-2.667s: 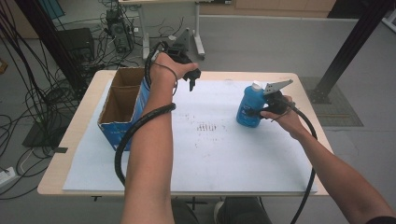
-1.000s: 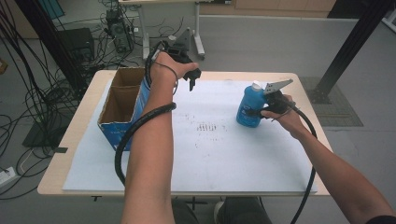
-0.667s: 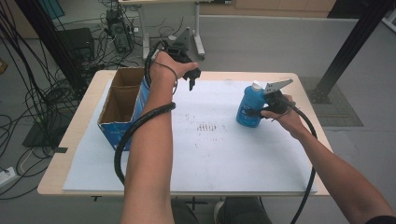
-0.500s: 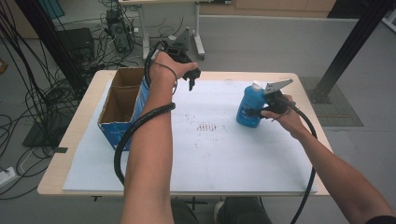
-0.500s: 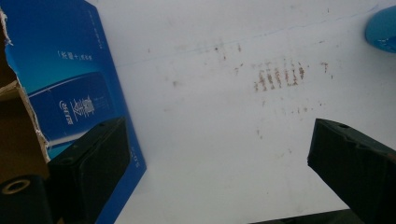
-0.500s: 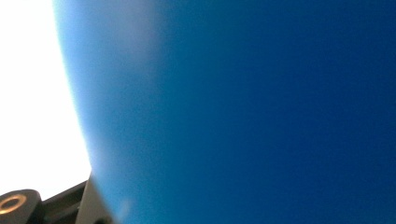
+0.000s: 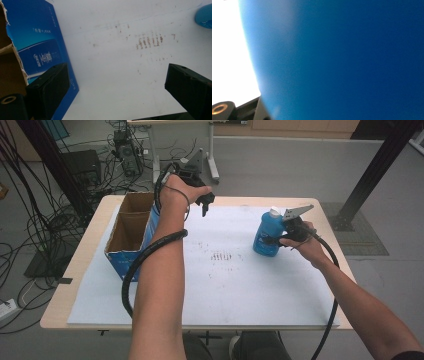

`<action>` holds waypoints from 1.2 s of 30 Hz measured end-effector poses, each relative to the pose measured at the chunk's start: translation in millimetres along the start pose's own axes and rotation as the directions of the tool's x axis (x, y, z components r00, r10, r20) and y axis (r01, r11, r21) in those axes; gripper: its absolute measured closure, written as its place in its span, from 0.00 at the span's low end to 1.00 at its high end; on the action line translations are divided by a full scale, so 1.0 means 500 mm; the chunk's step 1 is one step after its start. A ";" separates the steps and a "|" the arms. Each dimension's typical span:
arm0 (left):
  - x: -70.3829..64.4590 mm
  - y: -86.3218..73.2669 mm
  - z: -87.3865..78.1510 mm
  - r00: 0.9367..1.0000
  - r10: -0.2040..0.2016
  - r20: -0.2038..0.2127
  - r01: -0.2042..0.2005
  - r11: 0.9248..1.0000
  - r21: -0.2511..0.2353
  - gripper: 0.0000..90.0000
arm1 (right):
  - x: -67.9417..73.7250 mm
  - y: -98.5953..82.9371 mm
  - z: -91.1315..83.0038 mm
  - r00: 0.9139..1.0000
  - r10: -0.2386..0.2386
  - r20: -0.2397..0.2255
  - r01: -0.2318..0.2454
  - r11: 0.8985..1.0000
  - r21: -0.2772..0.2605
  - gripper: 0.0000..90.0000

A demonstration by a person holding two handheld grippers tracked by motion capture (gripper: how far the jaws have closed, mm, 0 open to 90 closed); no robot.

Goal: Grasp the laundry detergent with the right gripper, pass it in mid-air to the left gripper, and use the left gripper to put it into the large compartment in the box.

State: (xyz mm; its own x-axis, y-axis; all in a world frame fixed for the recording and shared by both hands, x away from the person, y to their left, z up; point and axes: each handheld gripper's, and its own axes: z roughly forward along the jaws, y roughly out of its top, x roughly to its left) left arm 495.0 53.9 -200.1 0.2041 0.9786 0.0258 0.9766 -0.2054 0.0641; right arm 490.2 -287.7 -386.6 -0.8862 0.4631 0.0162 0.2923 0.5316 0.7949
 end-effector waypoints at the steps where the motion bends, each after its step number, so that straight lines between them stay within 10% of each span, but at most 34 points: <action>1: 0.000 0.000 0.000 1.000 -0.001 0.000 0.001 1.000 -0.001 0.07 | 0.000 0.000 0.000 1.000 0.000 0.000 0.000 1.000 0.000 0.48; 36: 0.001 -0.002 0.001 1.000 0.000 -0.001 0.000 1.000 0.002 0.07 | 0.000 0.001 0.000 1.000 0.001 -0.001 -0.001 1.000 0.006 0.48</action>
State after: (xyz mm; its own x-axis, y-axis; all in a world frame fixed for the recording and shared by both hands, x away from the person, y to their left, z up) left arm 494.0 54.6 -200.8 0.2045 0.9785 0.0266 0.9766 -0.2058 0.0621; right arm 490.4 -287.3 -386.0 -0.8862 0.4629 0.0173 0.2951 0.5353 0.7914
